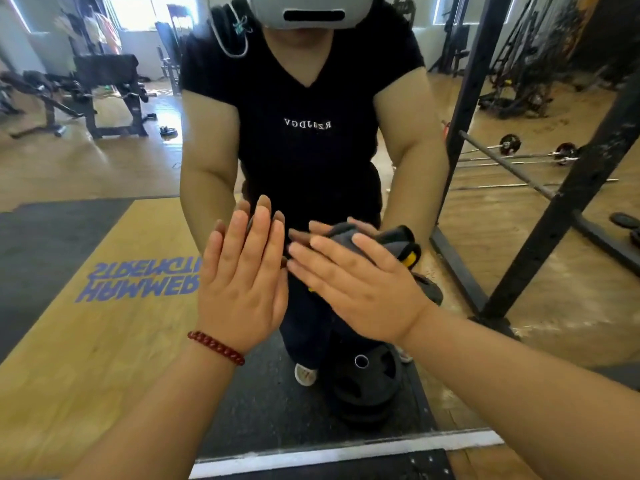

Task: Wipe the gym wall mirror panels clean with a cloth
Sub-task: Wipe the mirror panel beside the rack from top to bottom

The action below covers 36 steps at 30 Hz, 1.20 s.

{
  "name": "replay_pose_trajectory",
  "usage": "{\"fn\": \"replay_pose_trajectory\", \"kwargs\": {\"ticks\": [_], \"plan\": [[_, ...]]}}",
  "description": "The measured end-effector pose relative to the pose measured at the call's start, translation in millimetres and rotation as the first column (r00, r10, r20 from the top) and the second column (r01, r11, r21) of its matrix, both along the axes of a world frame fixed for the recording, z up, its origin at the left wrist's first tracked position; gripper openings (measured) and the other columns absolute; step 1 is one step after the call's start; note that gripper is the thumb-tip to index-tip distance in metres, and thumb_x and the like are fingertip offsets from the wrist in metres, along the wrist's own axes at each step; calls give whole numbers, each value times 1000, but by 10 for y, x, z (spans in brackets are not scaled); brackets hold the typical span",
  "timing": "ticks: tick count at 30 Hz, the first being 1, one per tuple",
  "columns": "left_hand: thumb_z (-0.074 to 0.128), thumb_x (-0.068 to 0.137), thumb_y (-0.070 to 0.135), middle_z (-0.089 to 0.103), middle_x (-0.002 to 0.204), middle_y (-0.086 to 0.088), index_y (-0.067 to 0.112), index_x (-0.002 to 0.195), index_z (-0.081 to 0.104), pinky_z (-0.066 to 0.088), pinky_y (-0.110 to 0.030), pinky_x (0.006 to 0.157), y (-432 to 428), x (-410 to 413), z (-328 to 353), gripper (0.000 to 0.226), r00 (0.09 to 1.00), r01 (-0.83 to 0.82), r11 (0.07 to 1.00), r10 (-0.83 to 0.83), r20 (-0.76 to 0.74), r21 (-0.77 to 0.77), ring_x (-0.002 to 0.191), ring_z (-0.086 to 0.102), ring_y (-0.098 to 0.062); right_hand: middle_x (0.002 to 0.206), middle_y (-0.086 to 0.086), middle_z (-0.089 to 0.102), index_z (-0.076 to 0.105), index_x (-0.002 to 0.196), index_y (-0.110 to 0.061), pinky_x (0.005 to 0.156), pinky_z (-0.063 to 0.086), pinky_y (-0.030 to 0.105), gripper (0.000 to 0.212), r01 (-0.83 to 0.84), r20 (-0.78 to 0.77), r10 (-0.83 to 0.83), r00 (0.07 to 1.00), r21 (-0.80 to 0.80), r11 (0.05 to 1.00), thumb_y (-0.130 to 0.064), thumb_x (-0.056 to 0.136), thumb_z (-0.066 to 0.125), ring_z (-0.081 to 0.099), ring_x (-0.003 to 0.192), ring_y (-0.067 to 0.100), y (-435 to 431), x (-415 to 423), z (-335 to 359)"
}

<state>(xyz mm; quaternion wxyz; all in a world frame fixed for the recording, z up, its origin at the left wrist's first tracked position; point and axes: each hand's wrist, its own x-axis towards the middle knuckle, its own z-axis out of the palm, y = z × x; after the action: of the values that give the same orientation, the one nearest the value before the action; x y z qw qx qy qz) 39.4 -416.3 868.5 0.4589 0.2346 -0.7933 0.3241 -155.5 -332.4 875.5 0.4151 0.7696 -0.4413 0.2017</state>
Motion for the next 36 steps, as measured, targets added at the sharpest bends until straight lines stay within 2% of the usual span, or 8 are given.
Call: {"fn": "replay_pose_trajectory", "kwargs": {"ticks": [2,5,9,14,18,23,32,36], "plan": [[39,98,26,-6,165,-6,7,157,11,-2,-42,124,-5,-5,-75,67,1000,-6,1000,6,2,0,152,-4,-23,163,3,19,24,156,-15,123,11,38,58,-3,-50,8,999,104,995,-15,101,42,15,152,19,89,-14,-271],[37,99,24,-5,166,-4,8,157,11,-2,-41,124,-3,-18,-109,66,1000,16,1000,-16,-25,19,152,-3,-22,166,-1,1,10,159,-18,123,3,34,64,123,-173,-127,977,-36,992,-20,101,37,-2,153,13,83,8,-263],[40,98,27,-3,166,-4,9,157,13,-1,-42,123,7,-18,-181,67,999,26,999,-25,-47,30,153,-2,-23,158,1,31,41,149,-19,123,-4,35,48,118,178,-98,979,-107,987,-18,101,36,0,152,12,13,155,154],[37,99,32,-6,166,-2,11,158,7,-3,-41,123,32,-108,-260,69,995,18,999,-13,-99,51,152,-4,-21,166,3,-5,14,158,-20,123,-6,44,58,310,123,-291,949,-176,935,-26,104,32,-4,153,20,33,257,-481],[36,100,30,-9,165,-1,13,158,4,-2,-42,122,27,-127,-278,68,993,9,998,-3,-120,57,152,-6,-20,167,4,-4,12,159,-20,123,-5,46,68,366,220,-342,913,-79,927,-24,97,42,-2,153,22,111,427,-1066],[41,98,27,-11,165,-3,12,158,2,-4,-42,123,66,-72,-554,73,997,27,994,-19,-75,105,152,-9,-22,165,4,-13,4,159,-21,123,-7,46,63,395,398,-305,865,-168,903,-28,104,34,-10,152,22,-80,572,-658],[30,103,30,-16,164,-3,12,157,-3,-5,-42,123,79,-113,-937,66,997,-6,994,14,-71,111,151,-12,-21,167,2,-5,14,159,-23,122,-4,45,88,369,77,-363,928,-78,926,-29,86,63,-5,153,21,145,303,-1543],[34,100,29,-14,165,-2,13,157,-1,-4,-42,123,36,-102,-965,69,997,-14,997,21,-78,78,152,-11,-21,164,-1,-17,4,158,-25,122,-8,42,65,345,261,-304,916,-130,929,-24,103,39,-12,152,18,33,443,-1084]]}}
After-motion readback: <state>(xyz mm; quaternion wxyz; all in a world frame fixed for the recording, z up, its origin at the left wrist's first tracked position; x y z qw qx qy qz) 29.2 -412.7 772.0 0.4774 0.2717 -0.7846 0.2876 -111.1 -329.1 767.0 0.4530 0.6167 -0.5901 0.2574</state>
